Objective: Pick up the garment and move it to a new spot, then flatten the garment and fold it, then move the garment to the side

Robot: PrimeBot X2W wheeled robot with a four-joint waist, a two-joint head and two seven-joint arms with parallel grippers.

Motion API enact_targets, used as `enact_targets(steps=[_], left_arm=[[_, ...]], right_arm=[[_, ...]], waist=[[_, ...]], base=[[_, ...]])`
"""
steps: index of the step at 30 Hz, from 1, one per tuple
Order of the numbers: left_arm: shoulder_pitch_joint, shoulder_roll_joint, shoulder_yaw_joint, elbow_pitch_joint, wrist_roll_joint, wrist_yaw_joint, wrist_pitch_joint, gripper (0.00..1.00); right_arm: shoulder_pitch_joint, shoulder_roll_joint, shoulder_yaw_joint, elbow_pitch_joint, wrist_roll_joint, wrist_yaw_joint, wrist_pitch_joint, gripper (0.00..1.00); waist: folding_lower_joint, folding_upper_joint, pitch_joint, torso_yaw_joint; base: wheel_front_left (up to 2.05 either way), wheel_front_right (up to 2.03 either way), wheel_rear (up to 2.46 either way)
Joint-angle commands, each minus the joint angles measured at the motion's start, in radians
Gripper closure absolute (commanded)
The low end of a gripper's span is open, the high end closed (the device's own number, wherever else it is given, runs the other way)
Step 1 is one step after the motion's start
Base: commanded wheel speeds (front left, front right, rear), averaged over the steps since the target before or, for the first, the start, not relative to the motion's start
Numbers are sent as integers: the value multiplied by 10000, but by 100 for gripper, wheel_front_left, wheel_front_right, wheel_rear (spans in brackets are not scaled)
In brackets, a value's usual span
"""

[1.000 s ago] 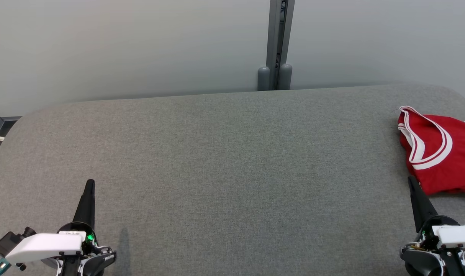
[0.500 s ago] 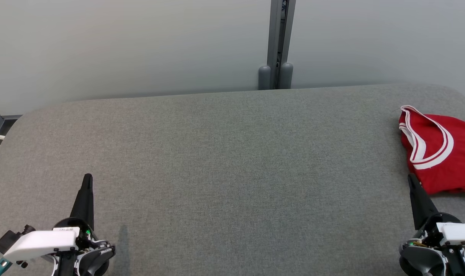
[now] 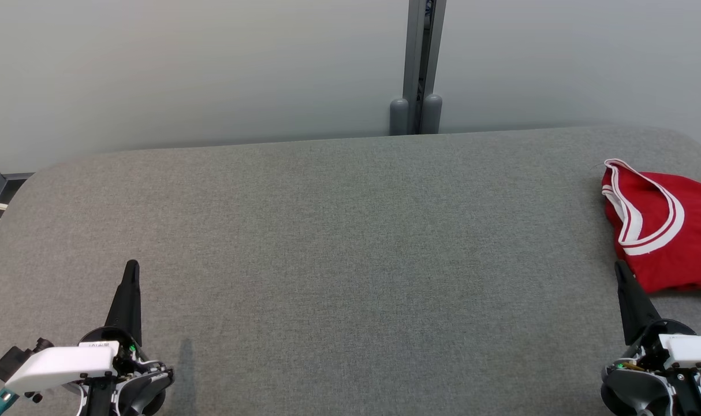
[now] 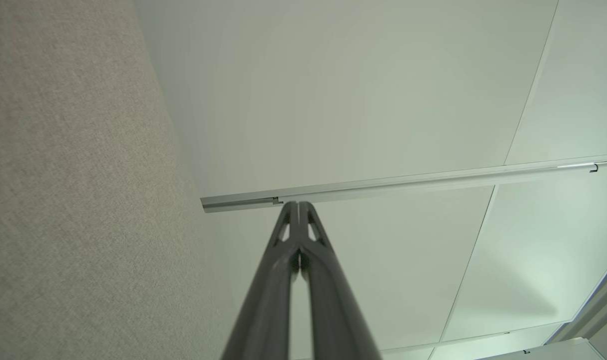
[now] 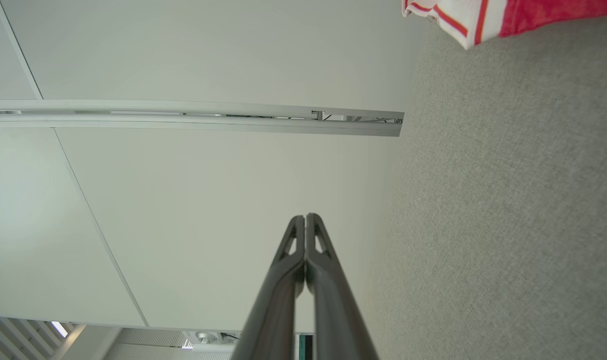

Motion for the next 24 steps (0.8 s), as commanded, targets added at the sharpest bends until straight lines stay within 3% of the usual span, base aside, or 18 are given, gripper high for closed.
enact_targets(steps=[1, 24], left_arm=[[-147, 22, 43, 8, -19, -37, 15, 100], [-149, 12, 60, 7, 2, -38, 24, 100]], right_arm=[[-87, -28, -23, 19, 24, 4, 24, 100], [-85, -23, -29, 20, 17, 4, 29, 100]], waist=[[0, 0, -1, 0], [0, 0, -1, 0]], base=[[0, 0, 0], [0, 0, 0]])
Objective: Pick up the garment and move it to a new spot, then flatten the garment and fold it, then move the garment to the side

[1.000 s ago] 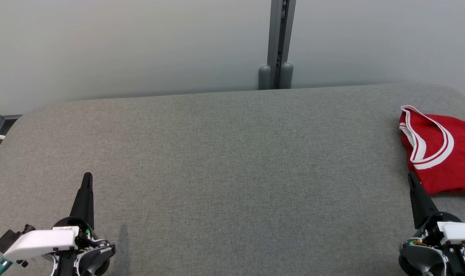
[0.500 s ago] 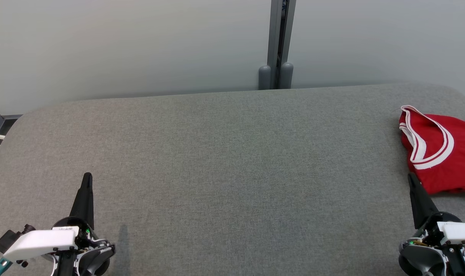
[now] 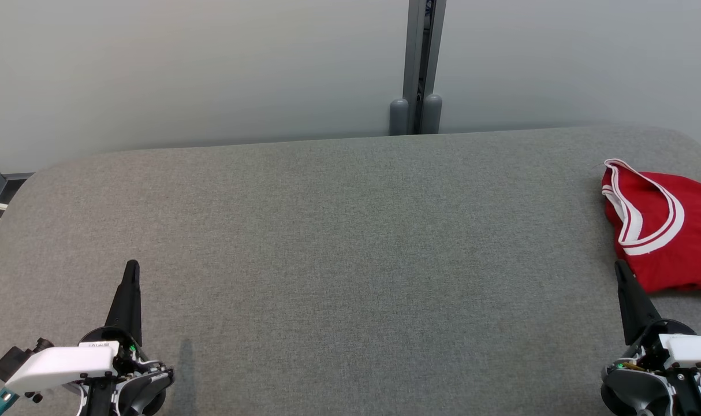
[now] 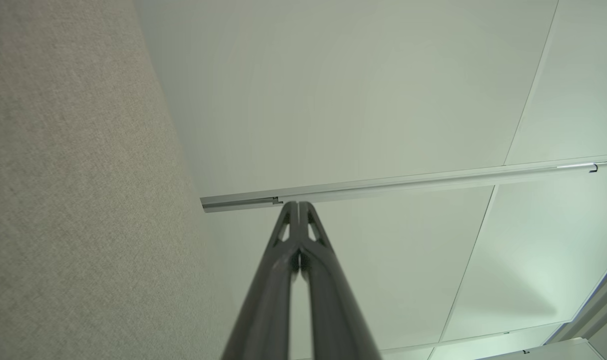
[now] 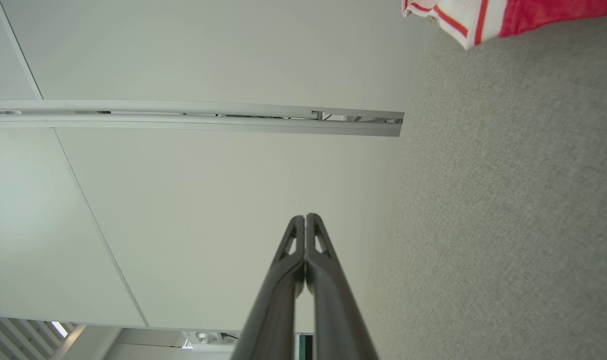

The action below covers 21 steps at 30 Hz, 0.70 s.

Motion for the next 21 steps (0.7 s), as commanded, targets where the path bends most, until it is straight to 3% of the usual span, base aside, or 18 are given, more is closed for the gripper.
enact_targets(steps=[1, 21], left_arm=[[-149, 23, 46, 7, 1, -38, 7, 100], [-151, 15, 56, 6, 9, -38, 14, 100]], right_arm=[[-83, -25, -25, 20, 17, 4, 27, 100], [-69, -23, -28, 20, 12, 4, 32, 100]], waist=[[0, -1, 0, 0], [0, -1, 0, 0]], base=[[0, 0, 0], [0, 0, 0]])
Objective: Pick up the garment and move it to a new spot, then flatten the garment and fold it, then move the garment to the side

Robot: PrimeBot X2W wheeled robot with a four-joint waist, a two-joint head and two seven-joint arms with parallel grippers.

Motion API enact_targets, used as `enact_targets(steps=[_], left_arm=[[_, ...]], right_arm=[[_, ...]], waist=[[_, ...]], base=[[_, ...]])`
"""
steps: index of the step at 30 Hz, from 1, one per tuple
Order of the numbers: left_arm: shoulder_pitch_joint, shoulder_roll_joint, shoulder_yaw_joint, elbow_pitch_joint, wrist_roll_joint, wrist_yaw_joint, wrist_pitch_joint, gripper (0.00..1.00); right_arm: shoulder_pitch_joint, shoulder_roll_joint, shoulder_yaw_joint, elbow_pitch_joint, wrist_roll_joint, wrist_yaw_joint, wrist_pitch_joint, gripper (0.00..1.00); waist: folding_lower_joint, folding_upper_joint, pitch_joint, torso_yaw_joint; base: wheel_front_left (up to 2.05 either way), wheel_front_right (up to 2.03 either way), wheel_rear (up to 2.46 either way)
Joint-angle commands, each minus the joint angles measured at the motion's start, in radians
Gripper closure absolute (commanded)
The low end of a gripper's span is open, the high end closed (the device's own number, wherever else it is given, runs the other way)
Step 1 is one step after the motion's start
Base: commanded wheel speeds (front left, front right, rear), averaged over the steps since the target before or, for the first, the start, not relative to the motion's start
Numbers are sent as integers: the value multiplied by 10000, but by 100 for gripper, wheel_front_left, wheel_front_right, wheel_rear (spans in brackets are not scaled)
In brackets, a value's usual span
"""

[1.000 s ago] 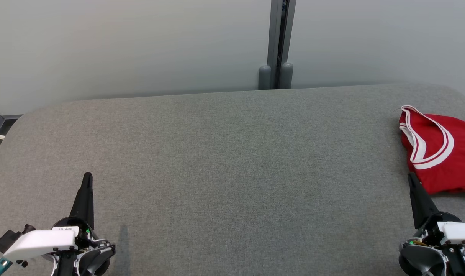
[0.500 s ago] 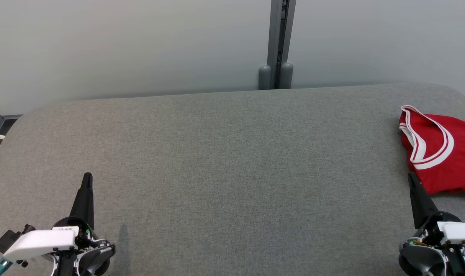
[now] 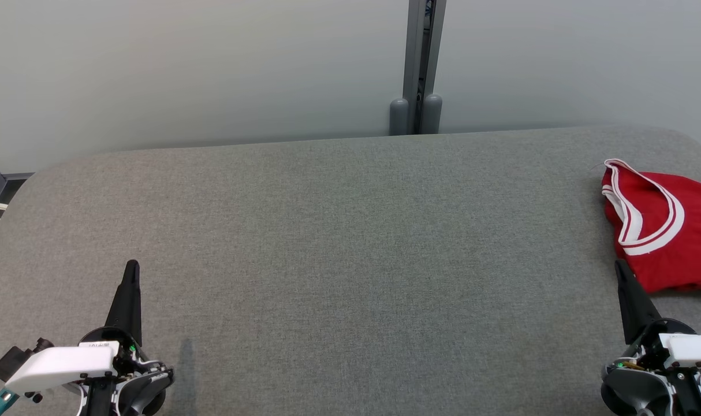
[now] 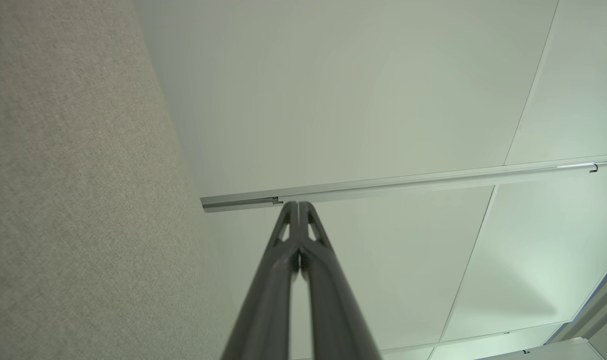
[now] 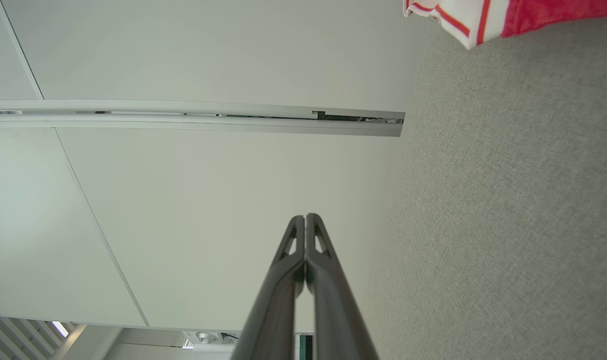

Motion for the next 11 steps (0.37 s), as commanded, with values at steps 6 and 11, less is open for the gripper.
enact_targets(steps=[6, 11], left_arm=[[-151, 21, 48, 6, -3, -38, 8, 100], [-151, 20, 52, 6, 0, -38, 11, 100]], right_arm=[[-50, -26, -25, 20, 11, 4, 33, 100], [-51, -25, -25, 20, 10, 4, 32, 100]], waist=[[0, 0, 0, 0], [0, 0, 0, 0]], base=[[0, 0, 0], [0, 0, 0]])
